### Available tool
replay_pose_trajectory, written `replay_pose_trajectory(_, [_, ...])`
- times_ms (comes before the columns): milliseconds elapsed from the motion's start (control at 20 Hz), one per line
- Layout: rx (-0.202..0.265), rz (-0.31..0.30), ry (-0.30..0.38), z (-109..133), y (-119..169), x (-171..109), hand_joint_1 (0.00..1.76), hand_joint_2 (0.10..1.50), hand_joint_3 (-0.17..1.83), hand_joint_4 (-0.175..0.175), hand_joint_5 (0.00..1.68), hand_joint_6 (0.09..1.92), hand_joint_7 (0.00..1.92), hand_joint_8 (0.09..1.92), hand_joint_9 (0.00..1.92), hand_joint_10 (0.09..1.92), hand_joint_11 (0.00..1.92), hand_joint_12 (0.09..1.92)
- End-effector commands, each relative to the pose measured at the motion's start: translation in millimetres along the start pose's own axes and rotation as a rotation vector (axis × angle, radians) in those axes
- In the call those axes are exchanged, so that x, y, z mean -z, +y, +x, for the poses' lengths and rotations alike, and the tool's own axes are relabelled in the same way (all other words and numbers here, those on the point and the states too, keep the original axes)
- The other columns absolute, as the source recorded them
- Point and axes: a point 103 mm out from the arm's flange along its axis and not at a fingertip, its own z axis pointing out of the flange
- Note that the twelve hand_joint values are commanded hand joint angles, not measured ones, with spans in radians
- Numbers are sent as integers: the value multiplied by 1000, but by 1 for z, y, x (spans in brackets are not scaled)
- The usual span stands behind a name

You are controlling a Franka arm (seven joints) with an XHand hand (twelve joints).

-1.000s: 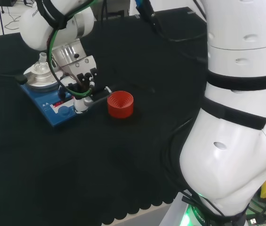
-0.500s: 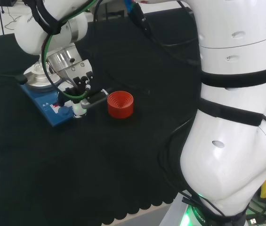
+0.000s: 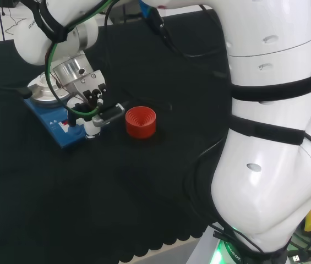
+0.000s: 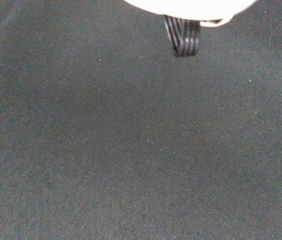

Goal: Turn on the heater.

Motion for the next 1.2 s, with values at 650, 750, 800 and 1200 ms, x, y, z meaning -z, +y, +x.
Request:
replay_pose_trajectory(650, [-13,23,-20,-11,3,-3,1456,698,1056,-28,363,151,1585,1875,1664,1820,1307,1404])
replay_pose_trajectory(750, [-11,25,-20,-12,3,-3,1457,697,1058,-28,364,149,1586,1875,1664,1820,1307,1404])
replay_pose_trajectory(800, [-10,28,-20,-13,3,-3,1457,696,1059,-28,365,148,1586,1875,1664,1820,1307,1405])
replay_pose_trajectory(1200, [-8,36,-27,-18,6,0,1458,694,1065,-27,368,142,1589,1875,1665,1821,1308,1407])
